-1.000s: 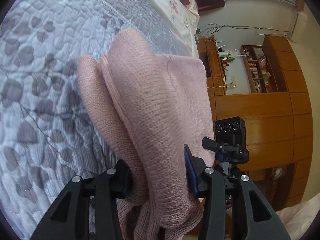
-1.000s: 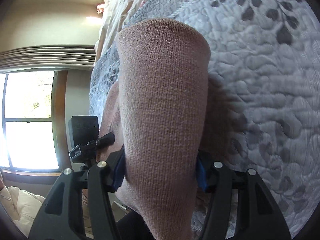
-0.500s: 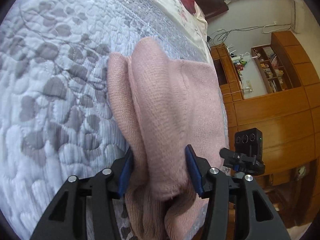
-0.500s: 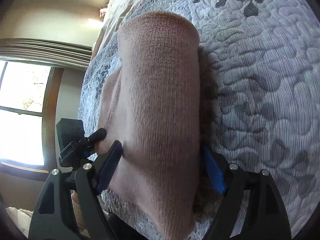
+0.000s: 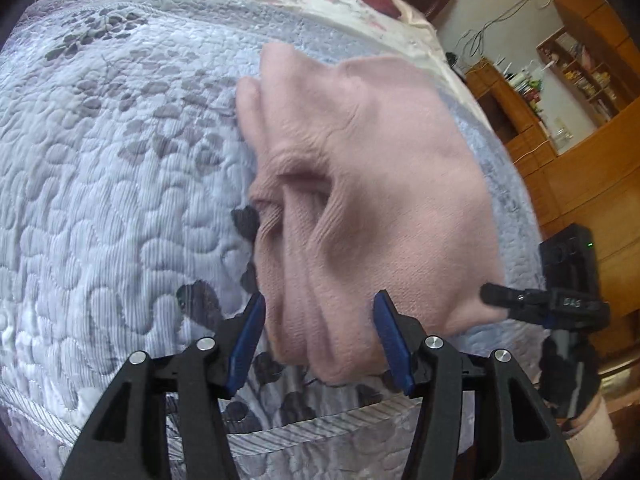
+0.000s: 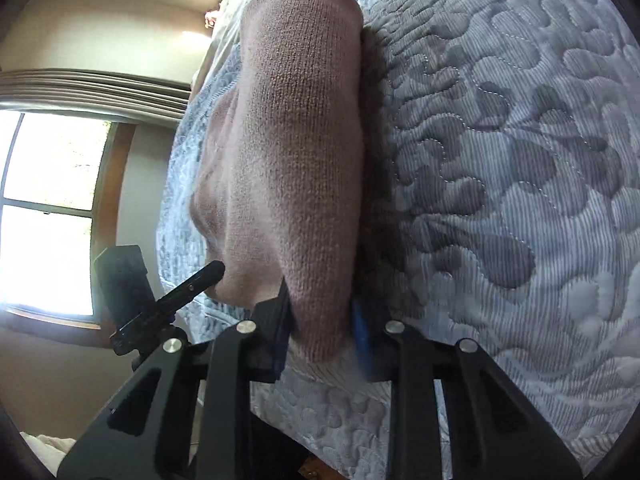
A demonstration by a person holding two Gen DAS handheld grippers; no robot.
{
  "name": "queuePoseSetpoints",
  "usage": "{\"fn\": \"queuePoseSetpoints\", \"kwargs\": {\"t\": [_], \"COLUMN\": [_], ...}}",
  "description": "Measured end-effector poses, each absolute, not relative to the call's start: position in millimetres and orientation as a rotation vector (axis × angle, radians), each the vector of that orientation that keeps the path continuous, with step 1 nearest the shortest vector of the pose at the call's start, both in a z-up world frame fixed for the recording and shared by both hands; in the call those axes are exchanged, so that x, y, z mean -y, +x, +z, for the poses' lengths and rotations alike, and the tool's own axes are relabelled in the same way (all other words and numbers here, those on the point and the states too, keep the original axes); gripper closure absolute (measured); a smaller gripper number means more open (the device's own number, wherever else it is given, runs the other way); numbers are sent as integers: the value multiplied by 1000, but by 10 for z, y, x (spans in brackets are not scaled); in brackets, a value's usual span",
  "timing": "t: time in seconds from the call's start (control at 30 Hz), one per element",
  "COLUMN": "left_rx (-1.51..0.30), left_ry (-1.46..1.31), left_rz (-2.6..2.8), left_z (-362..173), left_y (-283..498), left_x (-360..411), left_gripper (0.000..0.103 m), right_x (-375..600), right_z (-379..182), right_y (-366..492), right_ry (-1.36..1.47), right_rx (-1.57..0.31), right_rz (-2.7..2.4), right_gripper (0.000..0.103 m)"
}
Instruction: Fold small clothes
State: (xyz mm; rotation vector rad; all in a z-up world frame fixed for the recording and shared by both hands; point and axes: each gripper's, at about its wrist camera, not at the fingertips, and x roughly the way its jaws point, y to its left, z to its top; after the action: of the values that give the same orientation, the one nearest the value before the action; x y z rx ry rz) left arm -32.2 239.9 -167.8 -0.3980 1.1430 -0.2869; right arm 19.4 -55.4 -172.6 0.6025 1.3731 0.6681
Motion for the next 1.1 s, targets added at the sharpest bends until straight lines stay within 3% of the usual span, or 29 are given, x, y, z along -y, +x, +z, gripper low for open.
{"fn": "queuePoseSetpoints", "kwargs": {"t": [0.1, 0.2, 0.33, 0.43, 0.53, 0.7, 1.1], "left_rx": [-1148, -1149, -1162, -1155, -1125, -1099, -1082], "left_ry": [-439, -426, -341, -246, -172, -129, 8], "left_rz": [-313, -302, -239, -177, -116, -80, 35], "left_z": [-1774, -1710, -1542, -1368, -1181, -947, -634], "left_y": [-345, -381, -488, -594, -739, -856, -1029], "left_x": [-2506, -2558, -2522, -2429, -2310, -2156, -1916], "left_gripper": [44, 44, 39, 36, 22, 20, 17], "right_x": [550, 581, 735, 733, 613, 655, 382], "right_z": [-1810, -1758, -1520, -1340, -1192, -1066, -684], "right_y": [106, 31, -138, -304, -400, -617, -820], "right_ry": [561, 576, 419, 281, 169, 19, -37], "right_rx": [-1391, -1371, -1318, -1280, -1256, -1232, -1178], "right_rz": [616, 582, 463, 355, 241, 119, 24], "right_gripper": [74, 60, 26, 12, 12, 11, 5]}}
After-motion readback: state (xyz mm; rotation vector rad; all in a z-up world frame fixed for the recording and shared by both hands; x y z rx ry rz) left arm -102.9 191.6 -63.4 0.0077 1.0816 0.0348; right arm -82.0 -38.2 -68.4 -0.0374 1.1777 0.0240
